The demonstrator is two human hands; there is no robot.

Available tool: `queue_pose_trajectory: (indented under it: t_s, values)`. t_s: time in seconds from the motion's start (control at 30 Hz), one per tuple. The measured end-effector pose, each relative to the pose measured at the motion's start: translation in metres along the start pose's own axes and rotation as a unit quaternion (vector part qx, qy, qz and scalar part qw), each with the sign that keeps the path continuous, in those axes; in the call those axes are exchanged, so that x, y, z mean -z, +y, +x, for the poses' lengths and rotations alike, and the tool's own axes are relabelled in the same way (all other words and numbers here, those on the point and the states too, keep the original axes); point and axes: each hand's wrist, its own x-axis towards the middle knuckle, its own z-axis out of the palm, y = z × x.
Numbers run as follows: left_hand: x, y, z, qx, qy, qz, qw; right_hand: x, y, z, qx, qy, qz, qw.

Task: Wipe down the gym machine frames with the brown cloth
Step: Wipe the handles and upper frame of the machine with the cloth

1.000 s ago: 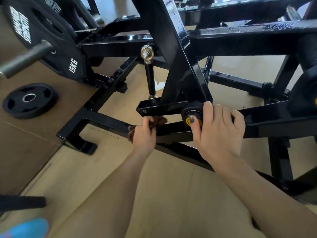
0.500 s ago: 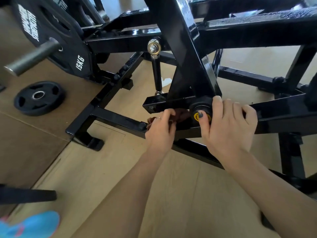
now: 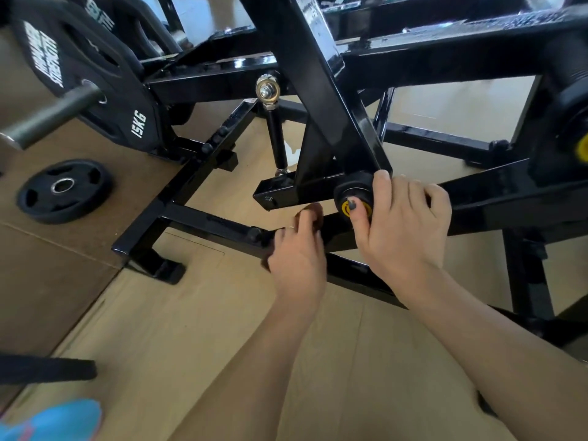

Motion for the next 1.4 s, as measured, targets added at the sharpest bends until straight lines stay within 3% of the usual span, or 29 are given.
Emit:
queue_pose_trajectory:
  t_s: [0.07,0.17,0.23,0.33,0.43,0.53,0.7,0.83,1.0,1.1,1.23,1.4]
  values:
    - [-0.003,0.013,-0.009,-0.021,0.028,-0.051,0.998,-0.001,0.0,0.0,-0.004,0.009,0.009,1.0]
    - [-0.007,0.002,-0.001,0.021,0.015,-0.1,0.995,-0.001,-0.001,0.001,-0.003,0.015,0.012,1.0]
    - [-0.012,-0.016,0.009,0.117,-0.011,-0.136,0.984,-0.001,0.0,0.001,0.0,0.012,0.01,1.0]
    - [-0.018,-0.046,0.024,0.283,-0.034,-0.212,0.935,-0.002,0.002,0.0,0.009,0.022,0.008,1.0]
    - [-0.02,-0.05,0.036,0.337,-0.031,-0.223,0.914,-0.004,0.002,0.0,0.014,0.028,0.007,0.999]
    - [-0.018,-0.023,0.03,0.31,-0.005,-0.21,0.927,-0.005,0.003,-0.001,0.017,0.031,0.003,0.999]
    - [-0.01,0.025,0.003,0.138,0.039,-0.23,0.963,-0.005,0.002,-0.002,0.01,0.036,0.002,0.999]
    - [-0.005,0.016,0.007,0.153,0.005,-0.298,0.942,-0.006,0.002,-0.002,0.007,0.034,0.0,0.999]
    - [-0.014,-0.036,0.033,0.207,-0.073,-0.116,0.969,-0.006,0.002,-0.002,0.009,0.034,0.003,0.999]
    - [-0.015,-0.052,0.045,0.227,-0.116,-0.103,0.962,-0.007,0.001,-0.001,0.009,0.031,0.0,0.999]
    - [-0.009,-0.02,0.035,0.19,-0.071,-0.105,0.974,-0.004,0.0,-0.002,0.005,0.011,-0.005,1.0]
    - [0.002,0.018,0.001,0.03,0.009,-0.157,0.987,0.002,-0.001,-0.001,0.0,-0.006,0.012,1.0]
